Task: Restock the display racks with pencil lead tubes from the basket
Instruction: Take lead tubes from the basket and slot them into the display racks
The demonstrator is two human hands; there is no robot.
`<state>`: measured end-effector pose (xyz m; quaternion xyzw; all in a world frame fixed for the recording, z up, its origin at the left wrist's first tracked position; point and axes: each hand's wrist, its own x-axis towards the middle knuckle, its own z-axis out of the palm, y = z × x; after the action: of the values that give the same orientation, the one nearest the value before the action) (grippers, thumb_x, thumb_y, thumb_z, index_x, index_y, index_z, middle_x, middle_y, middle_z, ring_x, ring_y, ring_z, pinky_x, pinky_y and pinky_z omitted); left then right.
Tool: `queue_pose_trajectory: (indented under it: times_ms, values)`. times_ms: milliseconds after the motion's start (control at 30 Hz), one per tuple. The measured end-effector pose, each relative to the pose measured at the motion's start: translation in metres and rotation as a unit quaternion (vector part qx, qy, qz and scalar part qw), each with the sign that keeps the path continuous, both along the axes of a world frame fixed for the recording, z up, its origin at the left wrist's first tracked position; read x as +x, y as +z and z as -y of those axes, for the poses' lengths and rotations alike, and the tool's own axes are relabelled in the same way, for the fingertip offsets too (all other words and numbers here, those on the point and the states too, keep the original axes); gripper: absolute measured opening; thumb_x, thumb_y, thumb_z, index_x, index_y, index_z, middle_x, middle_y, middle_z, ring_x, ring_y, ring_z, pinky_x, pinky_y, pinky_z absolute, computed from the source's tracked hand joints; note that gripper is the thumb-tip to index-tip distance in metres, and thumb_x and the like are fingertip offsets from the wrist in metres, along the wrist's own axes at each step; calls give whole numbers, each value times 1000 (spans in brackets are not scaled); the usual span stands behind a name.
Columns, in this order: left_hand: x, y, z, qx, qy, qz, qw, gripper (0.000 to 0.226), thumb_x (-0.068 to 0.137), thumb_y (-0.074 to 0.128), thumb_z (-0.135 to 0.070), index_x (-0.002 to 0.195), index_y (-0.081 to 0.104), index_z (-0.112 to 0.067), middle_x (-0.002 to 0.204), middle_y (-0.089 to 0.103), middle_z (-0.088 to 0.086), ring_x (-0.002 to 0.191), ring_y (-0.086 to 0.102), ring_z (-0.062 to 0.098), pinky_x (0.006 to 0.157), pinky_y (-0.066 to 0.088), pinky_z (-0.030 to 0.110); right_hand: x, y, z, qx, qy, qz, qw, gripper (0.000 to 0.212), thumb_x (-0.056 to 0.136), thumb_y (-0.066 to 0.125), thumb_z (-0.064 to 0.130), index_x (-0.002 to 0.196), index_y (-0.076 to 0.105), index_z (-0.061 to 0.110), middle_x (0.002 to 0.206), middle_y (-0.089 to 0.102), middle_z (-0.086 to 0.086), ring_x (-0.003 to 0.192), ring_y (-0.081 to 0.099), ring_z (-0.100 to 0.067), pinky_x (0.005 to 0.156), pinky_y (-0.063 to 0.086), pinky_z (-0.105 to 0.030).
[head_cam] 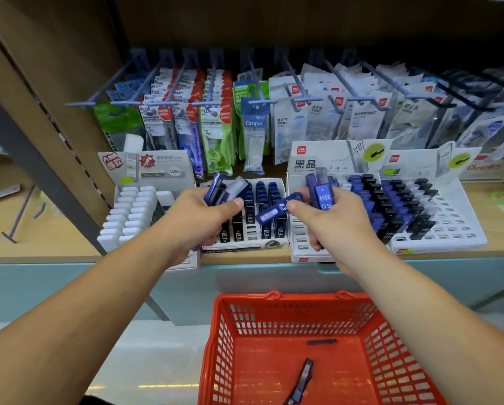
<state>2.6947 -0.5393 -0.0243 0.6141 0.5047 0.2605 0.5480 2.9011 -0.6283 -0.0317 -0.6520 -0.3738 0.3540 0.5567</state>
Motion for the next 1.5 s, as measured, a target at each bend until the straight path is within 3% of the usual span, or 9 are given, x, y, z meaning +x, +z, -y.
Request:
queue_pose_trajectory:
  times_ms: [400,533,700,900,1067,1167,1233,1333,1500]
  values:
    - [-11,-8,-4,129,-68,-4,989,20,84,86,-33,85,76,-16,67,58,7,62,49,10,59,41,22,-33,9,-29,29,18,-73,997,12,89,80,15,98,73,14,71,73,-9,42,43,-18,41,38,-26]
    - [-15,-6,-3,39,-78,40,995,25,92,78,-30,80,64,-13,63,42,6,50,34,16,43,28,25,-30,11,-28,36,41,-92,994,9,90,79,18,96,74,12,76,73,-8,43,41,-18,42,38,-28]
    - [-18,-4,-3,-19,-81,61,995,38,96,72,-35,76,54,-7,53,44,7,46,32,18,47,22,26,-21,10,-27,38,53,-66,996,6,93,75,16,92,73,11,71,70,-8,41,39,-21,45,38,-31]
    - [-21,-3,0,-58,-66,33,996,35,99,69,-32,79,46,-15,56,37,6,44,28,17,41,24,22,-17,15,-30,30,29,72,997,7,93,75,19,88,70,18,60,63,2,40,44,-15,44,41,-28]
    - [-27,-2,-6,-140,-66,96,983,23,102,63,-27,81,54,-23,61,37,0,46,32,14,43,24,24,-16,6,-47,13,55,206,977,11,92,77,23,85,68,26,74,67,8,61,59,0,65,47,-22]
    - [-30,-5,-10,-168,-51,174,969,10,97,62,-3,96,65,-13,69,45,2,53,37,14,46,26,26,-15,-4,-58,-4,78,269,960,8,91,77,23,89,69,22,85,72,-1,85,67,-19,82,54,-33]
    - [-33,-7,-12,-192,-48,214,957,29,84,64,9,109,65,-5,72,47,5,55,40,15,46,30,25,-14,-8,-63,-12,95,312,945,11,91,77,24,87,67,22,81,69,-2,83,64,-23,82,54,-38]
    - [-38,-4,-12,-211,-59,255,942,38,76,67,6,113,66,-3,74,47,6,57,44,16,48,36,25,-13,-11,-68,-23,120,379,917,21,91,76,27,78,59,27,69,59,5,73,58,-20,76,53,-39]
    - [-41,-4,-9,-197,-69,205,956,20,99,63,-19,113,70,-6,77,58,7,64,58,20,60,57,34,-16,-7,-68,-36,160,437,884,18,91,76,29,79,62,27,67,59,8,71,58,-21,74,55,-41]
